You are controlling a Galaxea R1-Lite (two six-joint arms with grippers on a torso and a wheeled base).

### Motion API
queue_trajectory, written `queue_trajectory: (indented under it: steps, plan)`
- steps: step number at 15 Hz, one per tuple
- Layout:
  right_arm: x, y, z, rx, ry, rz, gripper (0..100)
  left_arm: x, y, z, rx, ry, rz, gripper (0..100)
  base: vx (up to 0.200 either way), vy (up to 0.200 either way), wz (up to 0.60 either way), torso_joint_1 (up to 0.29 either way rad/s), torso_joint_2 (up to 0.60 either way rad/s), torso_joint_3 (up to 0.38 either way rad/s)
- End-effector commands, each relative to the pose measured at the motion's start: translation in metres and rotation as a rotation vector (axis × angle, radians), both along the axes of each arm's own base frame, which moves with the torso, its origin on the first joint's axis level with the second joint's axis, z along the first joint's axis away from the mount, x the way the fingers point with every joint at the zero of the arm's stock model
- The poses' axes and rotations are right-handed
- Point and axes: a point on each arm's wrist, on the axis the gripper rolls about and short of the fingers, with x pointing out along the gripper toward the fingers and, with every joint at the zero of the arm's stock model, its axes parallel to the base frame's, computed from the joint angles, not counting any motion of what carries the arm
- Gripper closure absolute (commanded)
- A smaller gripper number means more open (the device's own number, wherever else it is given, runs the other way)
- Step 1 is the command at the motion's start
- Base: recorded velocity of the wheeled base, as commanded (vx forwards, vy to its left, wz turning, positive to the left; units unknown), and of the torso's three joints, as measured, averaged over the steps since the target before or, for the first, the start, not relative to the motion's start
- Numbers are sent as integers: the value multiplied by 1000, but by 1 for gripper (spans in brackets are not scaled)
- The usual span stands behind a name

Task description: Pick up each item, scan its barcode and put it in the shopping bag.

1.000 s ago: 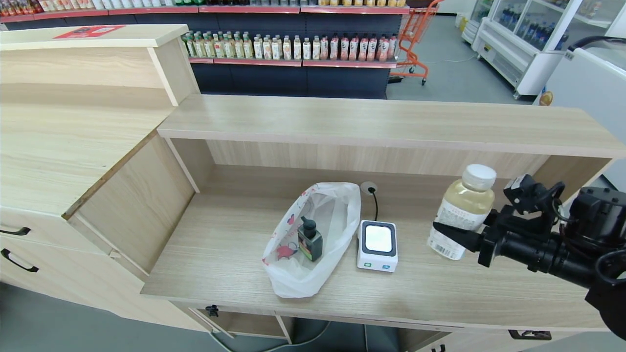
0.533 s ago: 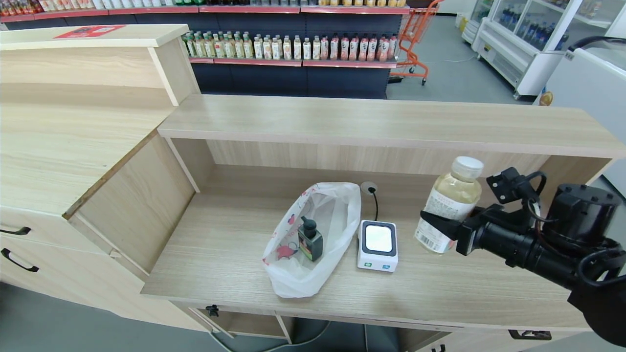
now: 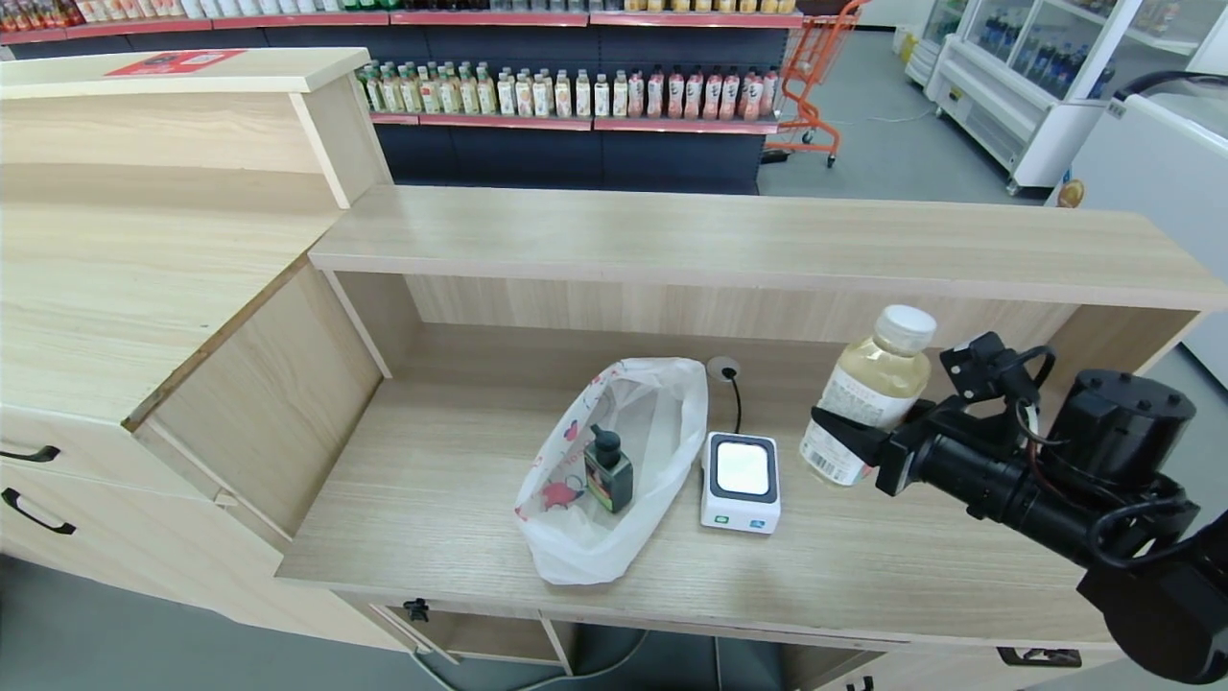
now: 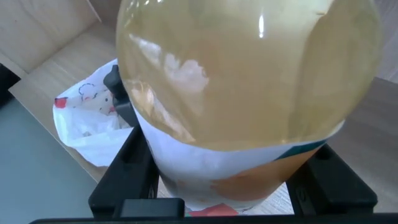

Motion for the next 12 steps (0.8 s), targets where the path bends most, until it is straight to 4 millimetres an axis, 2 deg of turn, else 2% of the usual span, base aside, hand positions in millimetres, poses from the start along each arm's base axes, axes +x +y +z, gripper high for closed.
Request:
queue_trajectory:
  steps: [1,3,9,12]
  plan:
    - [3,1,-5,-4,16,0,100,0,0,0,2,1,0,0,0,200,0,-12,2,-2]
    - [5,2,-7,-5,20,7,100,0,0,0,3,0,0,0,0,200,0,5,3,2]
    - [23,13,-14,-2,20,30,100,0,0,0,0,0,0,0,0,0,0,0,0,0]
    - [42,20,-25,-6,24,36,100,0,0,0,0,1,0,0,0,0,0,0,0,0]
